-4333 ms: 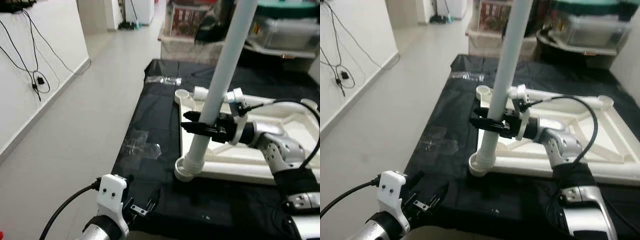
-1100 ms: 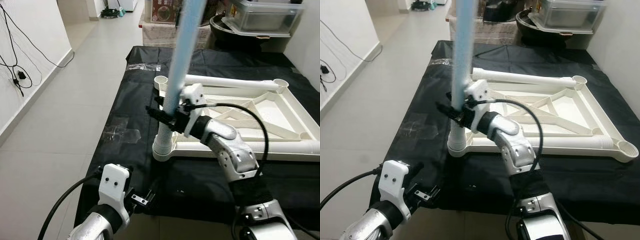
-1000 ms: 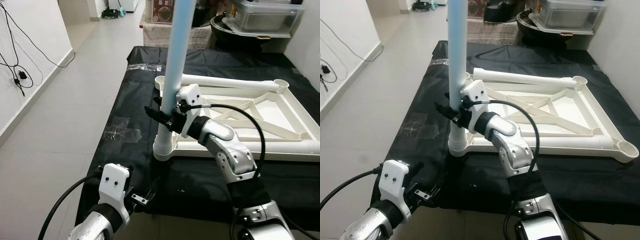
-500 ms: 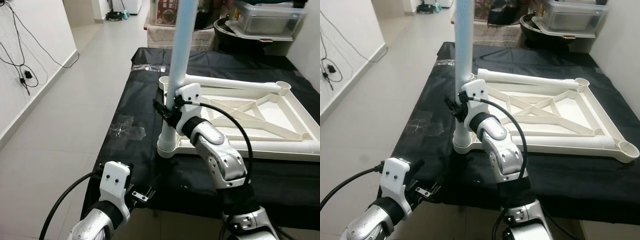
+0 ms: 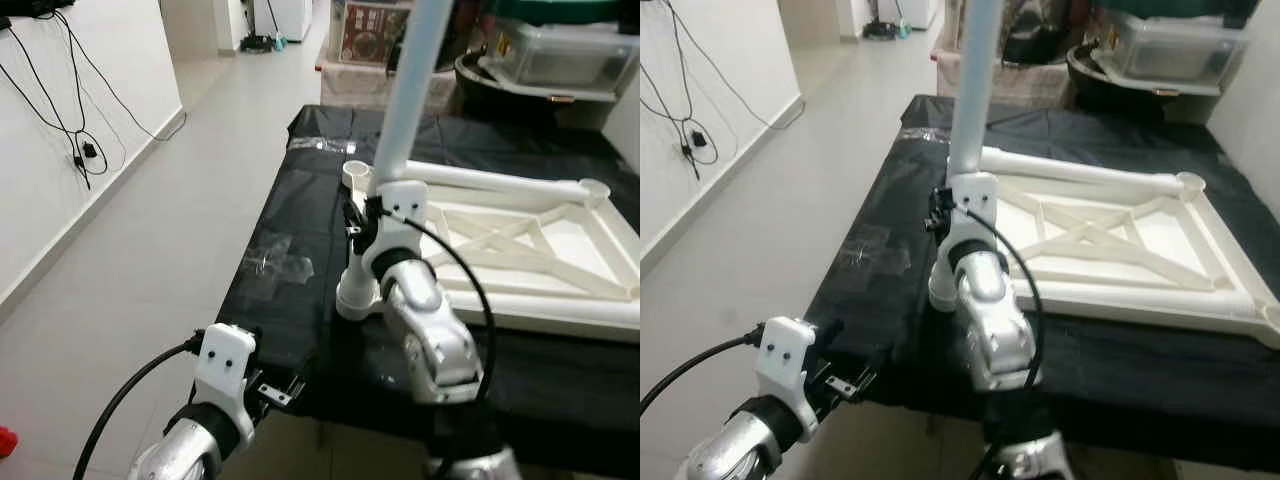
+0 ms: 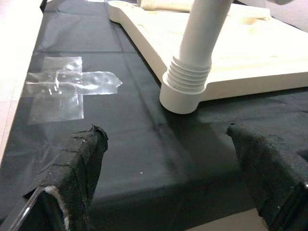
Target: Building children table
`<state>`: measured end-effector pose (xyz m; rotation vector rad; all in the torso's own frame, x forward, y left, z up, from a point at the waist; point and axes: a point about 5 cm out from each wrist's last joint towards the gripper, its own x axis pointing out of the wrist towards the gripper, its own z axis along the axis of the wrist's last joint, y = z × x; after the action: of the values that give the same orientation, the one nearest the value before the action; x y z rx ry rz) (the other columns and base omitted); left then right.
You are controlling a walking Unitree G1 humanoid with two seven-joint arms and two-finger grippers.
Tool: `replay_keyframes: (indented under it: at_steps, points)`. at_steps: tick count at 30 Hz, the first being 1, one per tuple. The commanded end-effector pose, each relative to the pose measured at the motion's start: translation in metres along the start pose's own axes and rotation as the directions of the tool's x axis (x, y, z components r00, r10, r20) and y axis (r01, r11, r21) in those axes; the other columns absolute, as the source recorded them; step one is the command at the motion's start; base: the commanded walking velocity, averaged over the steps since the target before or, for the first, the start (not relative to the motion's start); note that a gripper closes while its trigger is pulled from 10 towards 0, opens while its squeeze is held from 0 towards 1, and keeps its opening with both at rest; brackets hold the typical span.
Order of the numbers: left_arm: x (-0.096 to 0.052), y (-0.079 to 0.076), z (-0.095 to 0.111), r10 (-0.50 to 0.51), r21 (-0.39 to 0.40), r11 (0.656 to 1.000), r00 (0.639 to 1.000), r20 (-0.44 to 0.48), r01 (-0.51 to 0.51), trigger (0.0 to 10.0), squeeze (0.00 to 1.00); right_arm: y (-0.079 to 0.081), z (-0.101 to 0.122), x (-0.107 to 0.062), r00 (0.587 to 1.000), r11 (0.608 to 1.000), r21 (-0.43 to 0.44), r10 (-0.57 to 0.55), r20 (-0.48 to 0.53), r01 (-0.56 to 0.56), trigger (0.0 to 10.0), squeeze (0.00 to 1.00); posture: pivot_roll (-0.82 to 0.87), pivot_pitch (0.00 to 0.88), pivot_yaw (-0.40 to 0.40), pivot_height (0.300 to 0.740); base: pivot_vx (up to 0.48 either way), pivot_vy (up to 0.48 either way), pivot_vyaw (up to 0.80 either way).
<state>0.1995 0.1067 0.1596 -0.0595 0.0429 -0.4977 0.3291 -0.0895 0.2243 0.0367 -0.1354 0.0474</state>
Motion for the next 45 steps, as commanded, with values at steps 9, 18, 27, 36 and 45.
replay_keyframes:
  at_steps: [9,18,27,36,45]
  points:
    - [0.001,0.003,-0.006,-0.001,0.018,1.0,1.0,-0.023,0.001,10.0,0.0,-0.008,-0.022,-0.015,0.89,0.897,-0.073,-0.441,-0.118,0.435,10.0,0.0,0.15,0.104,-0.037,0.74,0.0,0.0,0.0]
    - [0.002,0.004,-0.007,-0.006,0.023,1.0,1.0,-0.025,0.006,10.0,0.0,-0.003,-0.026,-0.021,0.771,0.796,-0.096,-0.603,-0.203,0.598,10.0,0.0,0.15,0.106,-0.037,0.74,0.0,0.0,0.0]
    - [0.003,0.004,-0.008,-0.01,0.027,1.0,1.0,-0.024,0.01,10.0,0.0,0.007,-0.012,-0.006,0.858,0.866,0.1,-0.457,-0.236,0.489,10.0,0.0,0.15,0.104,-0.038,0.74,0.0,0.0,0.0]
    - [0.009,0.005,-0.009,-0.003,0.01,1.0,1.0,-0.028,0.003,10.0,0.0,0.002,0.046,0.007,0.968,0.965,0.179,-0.217,0.122,0.194,10.0,0.0,0.14,0.085,-0.039,0.74,0.0,0.0,0.0]
    - [0.025,0.013,0.003,0.04,0.075,0.996,0.999,0.023,-0.042,10.0,1.0,0.022,0.063,0.0,0.954,0.953,0.208,0.165,0.252,-0.22,10.0,0.0,0.14,0.047,-0.038,0.74,0.0,0.0,0.0]
